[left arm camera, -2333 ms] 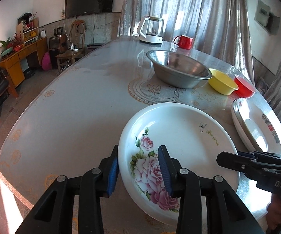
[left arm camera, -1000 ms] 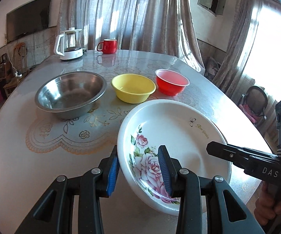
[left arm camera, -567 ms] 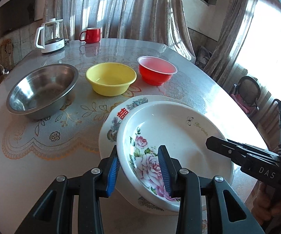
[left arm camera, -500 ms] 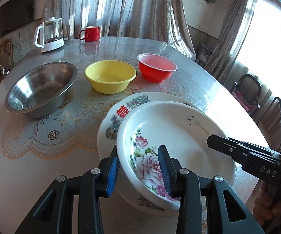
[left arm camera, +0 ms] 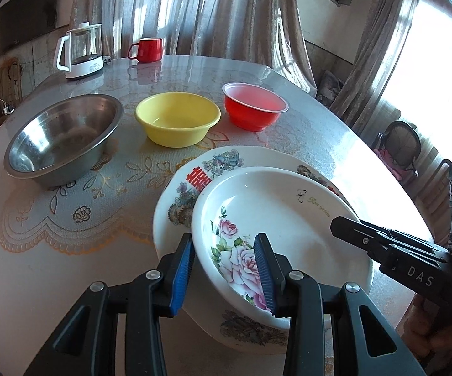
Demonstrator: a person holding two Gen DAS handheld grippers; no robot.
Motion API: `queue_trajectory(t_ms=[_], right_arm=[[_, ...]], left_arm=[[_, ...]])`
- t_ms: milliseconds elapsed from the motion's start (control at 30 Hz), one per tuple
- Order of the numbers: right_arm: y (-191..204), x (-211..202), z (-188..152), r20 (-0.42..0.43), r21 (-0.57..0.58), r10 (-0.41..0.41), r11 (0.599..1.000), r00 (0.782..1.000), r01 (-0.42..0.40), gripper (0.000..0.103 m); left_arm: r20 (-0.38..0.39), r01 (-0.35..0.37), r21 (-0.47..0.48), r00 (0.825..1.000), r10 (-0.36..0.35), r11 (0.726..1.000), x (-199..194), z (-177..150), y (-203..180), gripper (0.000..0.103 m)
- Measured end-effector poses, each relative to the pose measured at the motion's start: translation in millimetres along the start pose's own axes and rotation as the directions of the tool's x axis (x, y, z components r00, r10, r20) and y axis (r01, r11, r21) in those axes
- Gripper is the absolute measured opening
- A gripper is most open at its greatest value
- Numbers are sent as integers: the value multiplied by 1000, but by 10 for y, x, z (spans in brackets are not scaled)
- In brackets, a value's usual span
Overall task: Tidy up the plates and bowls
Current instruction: 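Lower the rose plate onto the red-character plate, then open both grippers and withdraw from the plate stack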
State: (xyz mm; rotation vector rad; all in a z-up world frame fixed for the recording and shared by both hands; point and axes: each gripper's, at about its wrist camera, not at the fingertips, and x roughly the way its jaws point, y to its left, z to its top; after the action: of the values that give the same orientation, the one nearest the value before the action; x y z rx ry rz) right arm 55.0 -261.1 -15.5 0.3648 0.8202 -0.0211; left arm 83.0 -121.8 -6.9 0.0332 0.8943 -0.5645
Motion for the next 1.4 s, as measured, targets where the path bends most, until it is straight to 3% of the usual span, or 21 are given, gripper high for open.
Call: queue_trajectory(t_ms=[600,800,1033,1400], right_arm=[[93,-14,-10,25,-79,-67,995,997,69,25],[65,-41,-27,17,-78,-53,995,998,54,23],[251,-4,-61,24,-185,-151,971,988,153,23],[156,-32,-27,6,-104,-106,989,994,106,23]], left_arm=[[21,-12,31,1000,11,999,-68,-49,-34,40],[21,-13,14,1000,13,1000,-64,-67,-1,42],[30,-19,15,999,19,1000,-112,-90,-27,49],[42,-86,-24,995,87,996,-225,-135,122,56]])
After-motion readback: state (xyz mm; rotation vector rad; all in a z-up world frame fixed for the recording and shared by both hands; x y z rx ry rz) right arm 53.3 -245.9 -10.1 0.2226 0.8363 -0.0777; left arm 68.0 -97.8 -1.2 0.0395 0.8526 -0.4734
